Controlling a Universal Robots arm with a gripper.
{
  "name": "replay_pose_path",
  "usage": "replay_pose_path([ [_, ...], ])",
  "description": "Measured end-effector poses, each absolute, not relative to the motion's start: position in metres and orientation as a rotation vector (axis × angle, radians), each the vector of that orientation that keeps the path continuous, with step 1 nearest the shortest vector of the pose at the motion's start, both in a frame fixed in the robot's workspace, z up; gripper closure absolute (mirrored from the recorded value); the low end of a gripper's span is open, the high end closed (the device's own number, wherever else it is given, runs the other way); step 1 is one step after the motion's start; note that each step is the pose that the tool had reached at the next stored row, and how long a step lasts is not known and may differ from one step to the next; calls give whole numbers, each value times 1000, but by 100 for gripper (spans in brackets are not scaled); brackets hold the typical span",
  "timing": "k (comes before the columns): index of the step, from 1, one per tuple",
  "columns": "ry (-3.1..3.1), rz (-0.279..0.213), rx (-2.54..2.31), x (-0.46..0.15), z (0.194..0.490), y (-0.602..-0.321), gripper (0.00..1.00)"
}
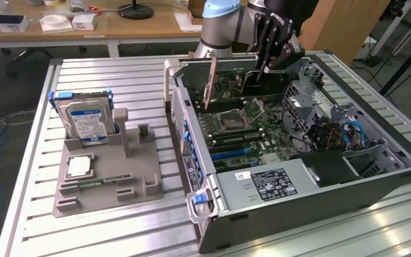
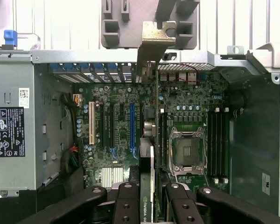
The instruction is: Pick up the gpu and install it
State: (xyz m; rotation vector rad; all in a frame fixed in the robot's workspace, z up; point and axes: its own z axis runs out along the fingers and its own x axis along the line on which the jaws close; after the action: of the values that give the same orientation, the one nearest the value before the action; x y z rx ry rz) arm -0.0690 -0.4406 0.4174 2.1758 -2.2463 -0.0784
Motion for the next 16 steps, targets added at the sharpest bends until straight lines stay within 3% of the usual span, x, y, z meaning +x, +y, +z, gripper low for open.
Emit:
replay_pose_path([
  [16,-2248,-83,2177,-69,415,-441,74],
])
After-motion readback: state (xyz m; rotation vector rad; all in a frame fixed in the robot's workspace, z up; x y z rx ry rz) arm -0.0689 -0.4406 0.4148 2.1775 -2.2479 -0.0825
